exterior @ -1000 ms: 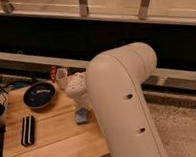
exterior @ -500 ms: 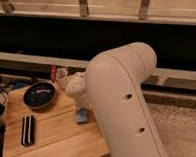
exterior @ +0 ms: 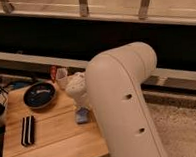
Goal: Wipe the white sponge on the table
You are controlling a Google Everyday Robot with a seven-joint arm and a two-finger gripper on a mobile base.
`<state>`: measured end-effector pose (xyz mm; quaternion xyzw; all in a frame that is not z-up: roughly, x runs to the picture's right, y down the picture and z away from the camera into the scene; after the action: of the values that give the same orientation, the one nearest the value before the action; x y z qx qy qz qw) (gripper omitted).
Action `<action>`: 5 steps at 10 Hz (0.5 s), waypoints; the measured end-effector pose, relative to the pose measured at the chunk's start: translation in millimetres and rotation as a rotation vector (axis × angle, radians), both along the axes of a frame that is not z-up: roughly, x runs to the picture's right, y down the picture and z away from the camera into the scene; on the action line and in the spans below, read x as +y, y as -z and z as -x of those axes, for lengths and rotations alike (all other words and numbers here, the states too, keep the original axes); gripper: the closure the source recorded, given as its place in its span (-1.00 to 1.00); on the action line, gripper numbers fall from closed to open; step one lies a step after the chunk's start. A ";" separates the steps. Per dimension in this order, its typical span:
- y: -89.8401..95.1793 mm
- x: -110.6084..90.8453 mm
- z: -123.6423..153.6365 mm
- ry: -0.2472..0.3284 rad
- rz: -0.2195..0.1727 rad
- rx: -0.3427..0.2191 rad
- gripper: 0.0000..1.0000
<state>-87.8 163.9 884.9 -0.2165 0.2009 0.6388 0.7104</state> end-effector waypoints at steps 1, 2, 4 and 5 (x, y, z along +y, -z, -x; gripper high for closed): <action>4.5 -2.9 5.6 -0.001 -0.015 -0.025 0.90; 10.6 -12.7 16.7 -0.009 -0.039 -0.060 0.90; 21.1 -26.7 36.4 0.000 -0.071 -0.139 0.90; 22.8 -30.7 41.5 0.005 -0.080 -0.165 0.90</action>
<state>-129.3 133.1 862.1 -0.2393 0.1165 0.6248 0.7340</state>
